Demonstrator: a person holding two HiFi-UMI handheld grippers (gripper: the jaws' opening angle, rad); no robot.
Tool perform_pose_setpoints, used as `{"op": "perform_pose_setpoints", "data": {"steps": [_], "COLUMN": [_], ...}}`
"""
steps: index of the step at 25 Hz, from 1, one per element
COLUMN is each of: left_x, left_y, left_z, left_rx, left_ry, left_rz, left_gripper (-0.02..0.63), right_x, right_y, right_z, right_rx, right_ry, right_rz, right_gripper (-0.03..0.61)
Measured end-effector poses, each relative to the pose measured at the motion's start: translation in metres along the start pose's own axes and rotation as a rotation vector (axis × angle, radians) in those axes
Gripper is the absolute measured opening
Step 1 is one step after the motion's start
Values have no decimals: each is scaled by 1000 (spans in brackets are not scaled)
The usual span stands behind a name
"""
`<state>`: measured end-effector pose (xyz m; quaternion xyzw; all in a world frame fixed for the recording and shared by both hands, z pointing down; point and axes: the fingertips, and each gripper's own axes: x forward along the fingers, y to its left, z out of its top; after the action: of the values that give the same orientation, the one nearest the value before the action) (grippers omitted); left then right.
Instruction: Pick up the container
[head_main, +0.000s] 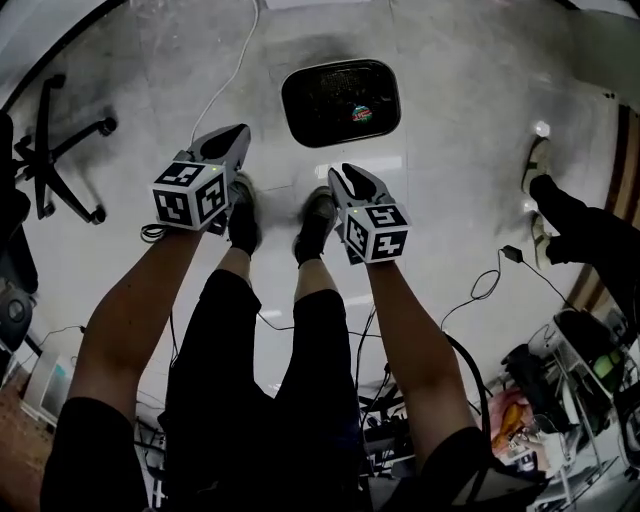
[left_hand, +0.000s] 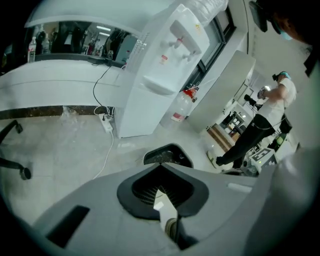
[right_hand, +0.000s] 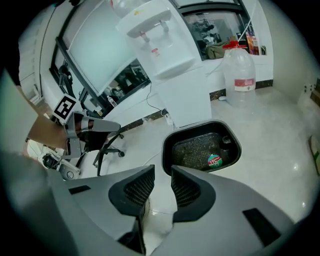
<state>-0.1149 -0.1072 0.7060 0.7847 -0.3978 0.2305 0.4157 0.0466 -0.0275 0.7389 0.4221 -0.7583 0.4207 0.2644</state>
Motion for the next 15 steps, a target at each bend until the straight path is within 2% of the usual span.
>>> {"op": "perform_pose_setpoints", "data": {"steps": [3, 8, 15], "left_x": [18, 43, 74], "left_y": [27, 61, 76], "left_z": [-22, -41, -71], "left_rx": [21, -24, -32], "left_ry": [33, 24, 59], "left_rz": [20, 38, 22], "left_gripper": [8, 6, 8], "right_x": [25, 63, 108], "right_y": [-6, -26, -39], "right_z": [-20, -48, -74], "right_rx": [15, 62, 129], "right_ry": [7, 10, 15], "right_rz": [19, -10, -15], "right_gripper": [71, 86, 115]}}
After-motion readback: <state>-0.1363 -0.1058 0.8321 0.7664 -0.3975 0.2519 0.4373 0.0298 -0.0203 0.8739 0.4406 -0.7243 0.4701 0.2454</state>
